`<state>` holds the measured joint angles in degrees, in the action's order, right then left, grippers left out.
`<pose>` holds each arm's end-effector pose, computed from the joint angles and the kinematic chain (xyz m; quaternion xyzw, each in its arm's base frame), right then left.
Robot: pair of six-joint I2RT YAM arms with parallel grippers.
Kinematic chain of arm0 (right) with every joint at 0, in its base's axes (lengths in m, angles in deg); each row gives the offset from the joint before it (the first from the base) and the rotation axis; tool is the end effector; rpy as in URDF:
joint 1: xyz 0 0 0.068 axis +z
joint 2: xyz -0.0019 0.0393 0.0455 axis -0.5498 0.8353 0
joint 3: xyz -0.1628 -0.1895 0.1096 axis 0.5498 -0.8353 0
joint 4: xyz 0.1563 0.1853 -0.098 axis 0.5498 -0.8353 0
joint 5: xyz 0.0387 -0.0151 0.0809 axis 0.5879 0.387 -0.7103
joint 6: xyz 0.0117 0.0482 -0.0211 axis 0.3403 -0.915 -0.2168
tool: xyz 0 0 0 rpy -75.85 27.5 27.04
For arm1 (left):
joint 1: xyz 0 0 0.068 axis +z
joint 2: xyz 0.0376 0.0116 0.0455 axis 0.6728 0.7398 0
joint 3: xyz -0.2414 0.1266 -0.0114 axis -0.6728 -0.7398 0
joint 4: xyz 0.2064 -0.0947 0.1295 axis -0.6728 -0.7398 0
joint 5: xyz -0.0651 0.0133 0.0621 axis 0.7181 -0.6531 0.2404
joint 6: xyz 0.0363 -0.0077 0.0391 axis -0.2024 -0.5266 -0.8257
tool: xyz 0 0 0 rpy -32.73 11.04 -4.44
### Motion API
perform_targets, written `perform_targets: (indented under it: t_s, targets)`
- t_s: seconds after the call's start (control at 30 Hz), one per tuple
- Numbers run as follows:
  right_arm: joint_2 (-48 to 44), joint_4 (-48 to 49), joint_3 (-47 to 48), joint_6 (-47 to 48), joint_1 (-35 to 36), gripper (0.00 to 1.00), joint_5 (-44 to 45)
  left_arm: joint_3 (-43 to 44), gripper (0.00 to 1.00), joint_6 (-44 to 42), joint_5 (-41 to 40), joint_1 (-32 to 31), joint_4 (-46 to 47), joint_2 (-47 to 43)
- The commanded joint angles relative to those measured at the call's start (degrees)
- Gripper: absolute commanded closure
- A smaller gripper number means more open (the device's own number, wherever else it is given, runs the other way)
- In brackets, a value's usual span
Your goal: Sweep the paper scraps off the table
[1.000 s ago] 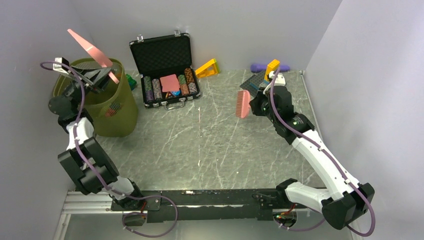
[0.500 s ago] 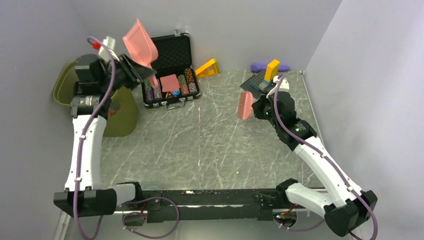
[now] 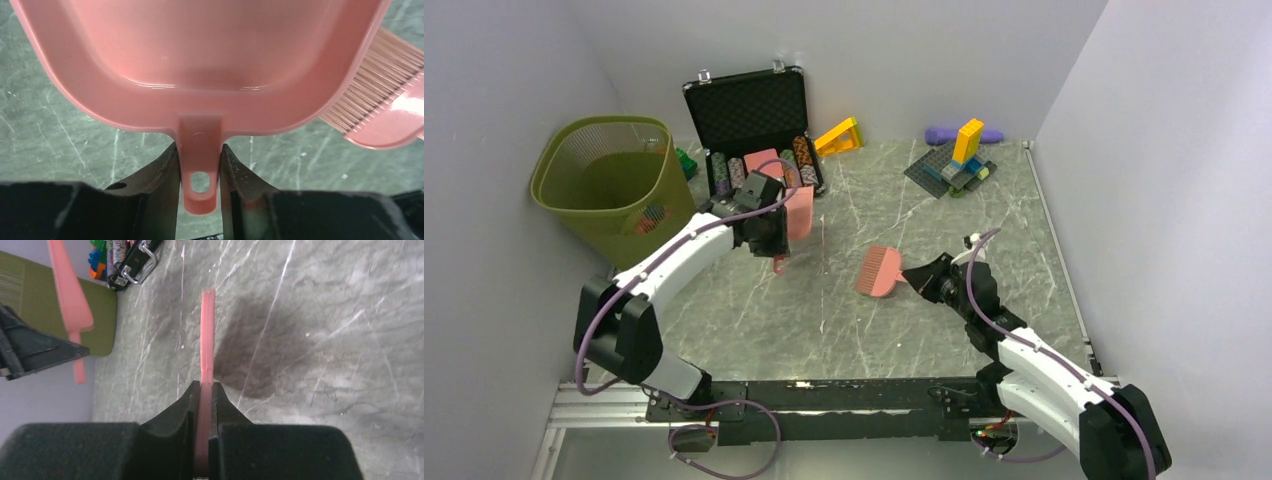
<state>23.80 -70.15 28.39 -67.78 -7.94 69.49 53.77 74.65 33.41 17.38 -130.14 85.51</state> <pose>0.1676 0.0815 0.1927 0.1580 0.8078 0.3591 0.4398 0.2701 -0.1266 0.2790 -0.0352 0.9604 -0.1389 0.2388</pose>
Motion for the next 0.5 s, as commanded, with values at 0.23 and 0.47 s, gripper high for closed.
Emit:
perform_targets:
  t_s: [0.23,0.47]
  targets:
    - [1.76,14.09,6.99,-1.15,-2.94,1.00,5.97,-0.22,1.00,-0.30,-9.88,-3.78,3.77,8.67]
    - [8.93,-7.67,21.34,-8.10,-6.31,0.00,16.64,-1.26,1.00,-0.67,-10.46,-5.65,3.84,10.72]
